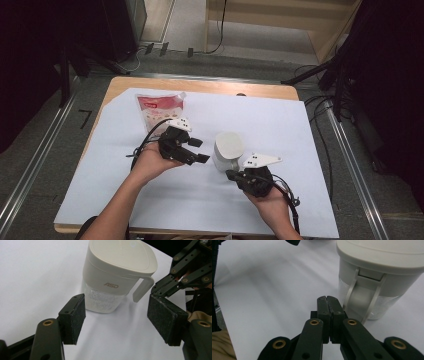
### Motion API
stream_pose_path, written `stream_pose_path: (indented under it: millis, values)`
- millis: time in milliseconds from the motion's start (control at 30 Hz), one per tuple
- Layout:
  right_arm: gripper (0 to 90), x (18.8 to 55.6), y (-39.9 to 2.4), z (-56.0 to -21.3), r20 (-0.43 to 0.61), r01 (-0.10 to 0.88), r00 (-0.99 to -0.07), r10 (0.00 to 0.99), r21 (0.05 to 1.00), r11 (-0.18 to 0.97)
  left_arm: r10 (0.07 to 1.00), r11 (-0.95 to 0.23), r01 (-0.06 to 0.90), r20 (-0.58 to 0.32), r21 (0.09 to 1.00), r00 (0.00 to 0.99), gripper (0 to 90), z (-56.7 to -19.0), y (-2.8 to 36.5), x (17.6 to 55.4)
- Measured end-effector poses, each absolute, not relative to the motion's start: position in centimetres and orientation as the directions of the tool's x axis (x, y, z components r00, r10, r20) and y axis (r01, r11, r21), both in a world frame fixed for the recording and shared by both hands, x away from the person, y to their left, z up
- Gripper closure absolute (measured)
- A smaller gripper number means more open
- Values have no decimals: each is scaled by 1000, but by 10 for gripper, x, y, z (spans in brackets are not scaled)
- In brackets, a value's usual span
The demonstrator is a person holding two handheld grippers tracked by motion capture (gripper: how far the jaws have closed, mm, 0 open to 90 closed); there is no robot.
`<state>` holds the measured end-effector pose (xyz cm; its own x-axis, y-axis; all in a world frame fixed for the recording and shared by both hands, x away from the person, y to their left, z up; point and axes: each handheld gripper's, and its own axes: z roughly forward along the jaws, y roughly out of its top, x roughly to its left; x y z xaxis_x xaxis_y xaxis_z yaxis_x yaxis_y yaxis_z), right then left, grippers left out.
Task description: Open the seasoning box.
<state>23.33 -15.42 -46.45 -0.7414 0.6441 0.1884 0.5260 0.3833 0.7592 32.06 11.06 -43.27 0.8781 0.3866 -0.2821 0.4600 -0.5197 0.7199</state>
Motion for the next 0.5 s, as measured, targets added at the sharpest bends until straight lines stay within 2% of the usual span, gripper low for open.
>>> stream_pose_path:
  millis: [500]
  values:
    - [900,243,-160,-466,206,536,-749,629,746,394,385,-514,463,-288,722,877,299,-432,111,320]
